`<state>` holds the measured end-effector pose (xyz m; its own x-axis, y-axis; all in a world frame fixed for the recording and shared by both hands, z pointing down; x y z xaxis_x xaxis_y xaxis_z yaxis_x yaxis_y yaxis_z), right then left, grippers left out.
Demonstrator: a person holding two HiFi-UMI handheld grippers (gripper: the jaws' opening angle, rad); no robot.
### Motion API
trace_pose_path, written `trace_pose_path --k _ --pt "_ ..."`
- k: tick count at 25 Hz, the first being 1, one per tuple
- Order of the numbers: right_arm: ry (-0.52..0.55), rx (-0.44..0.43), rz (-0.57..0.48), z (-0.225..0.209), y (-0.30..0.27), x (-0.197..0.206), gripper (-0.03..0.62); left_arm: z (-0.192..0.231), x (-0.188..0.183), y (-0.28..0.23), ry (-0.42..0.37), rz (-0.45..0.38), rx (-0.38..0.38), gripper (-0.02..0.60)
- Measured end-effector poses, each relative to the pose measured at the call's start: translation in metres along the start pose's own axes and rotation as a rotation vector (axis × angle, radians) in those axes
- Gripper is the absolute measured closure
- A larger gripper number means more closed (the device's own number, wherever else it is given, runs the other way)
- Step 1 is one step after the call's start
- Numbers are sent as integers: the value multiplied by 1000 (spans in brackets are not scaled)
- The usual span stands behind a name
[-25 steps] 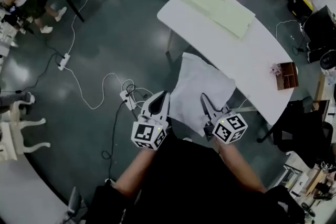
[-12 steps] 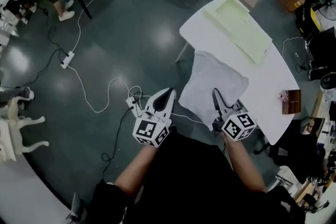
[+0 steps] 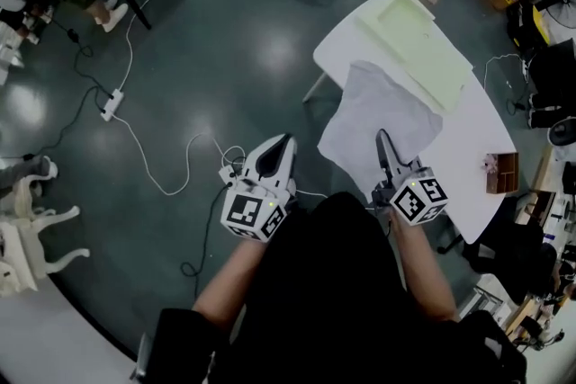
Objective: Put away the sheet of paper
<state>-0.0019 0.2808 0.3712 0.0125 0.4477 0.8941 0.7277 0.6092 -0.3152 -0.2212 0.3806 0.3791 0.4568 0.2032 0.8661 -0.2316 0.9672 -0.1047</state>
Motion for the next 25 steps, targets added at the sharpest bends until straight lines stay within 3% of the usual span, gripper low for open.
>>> trace_pose_path --k 16,25 --pt "-89 154 -83 -84 0 -18 594 -20 -1 -104 -84 130 135 577" --pt "-123 242 -110 -152 -12 -39 595 -35 -3 -205 -123 192 215 577"
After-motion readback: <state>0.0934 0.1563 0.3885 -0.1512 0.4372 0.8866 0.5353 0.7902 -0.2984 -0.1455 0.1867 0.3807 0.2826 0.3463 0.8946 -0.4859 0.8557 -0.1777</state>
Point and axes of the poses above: the fingertips, and each gripper's own axes: y backward along the fingers, z to its left, x out of its underside, the point moved 4 cm from there along y, backward along the fingers, and after that the axes turned 3 degrees about y, right-handed, at the moved point
